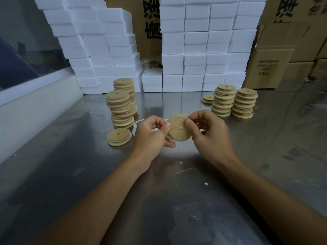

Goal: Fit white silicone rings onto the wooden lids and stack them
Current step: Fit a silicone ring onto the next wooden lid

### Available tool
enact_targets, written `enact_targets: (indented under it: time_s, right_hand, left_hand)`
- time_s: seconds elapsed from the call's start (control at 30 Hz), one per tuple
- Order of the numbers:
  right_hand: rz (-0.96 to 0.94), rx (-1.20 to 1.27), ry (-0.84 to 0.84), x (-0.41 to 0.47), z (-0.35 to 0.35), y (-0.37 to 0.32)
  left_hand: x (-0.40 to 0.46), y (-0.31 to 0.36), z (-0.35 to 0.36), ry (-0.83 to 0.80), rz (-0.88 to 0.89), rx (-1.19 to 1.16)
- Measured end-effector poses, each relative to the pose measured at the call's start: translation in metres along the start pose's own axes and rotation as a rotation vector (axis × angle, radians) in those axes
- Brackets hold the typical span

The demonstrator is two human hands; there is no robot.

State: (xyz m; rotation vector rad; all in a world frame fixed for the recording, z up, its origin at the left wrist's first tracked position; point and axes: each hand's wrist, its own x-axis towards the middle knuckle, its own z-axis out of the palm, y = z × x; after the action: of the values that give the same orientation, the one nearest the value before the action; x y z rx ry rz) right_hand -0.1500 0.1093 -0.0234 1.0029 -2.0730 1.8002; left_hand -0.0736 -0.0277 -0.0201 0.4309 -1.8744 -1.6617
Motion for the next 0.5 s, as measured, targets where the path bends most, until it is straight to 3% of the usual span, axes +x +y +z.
enact_targets:
  time_s: [0.27,0.5]
  right_hand:
    - [0.133,0.07,-0.011,-0.001,0.002,-0.003]
    - [0.131,-0.01,-0.133,-0.003,0.001,-0.002]
  left_hand:
    - [0.001,0.007,0.001,0.033,-0.252,-0.383]
    - [0.006,0.009,-0.008,0.12,-0.23,-0.332]
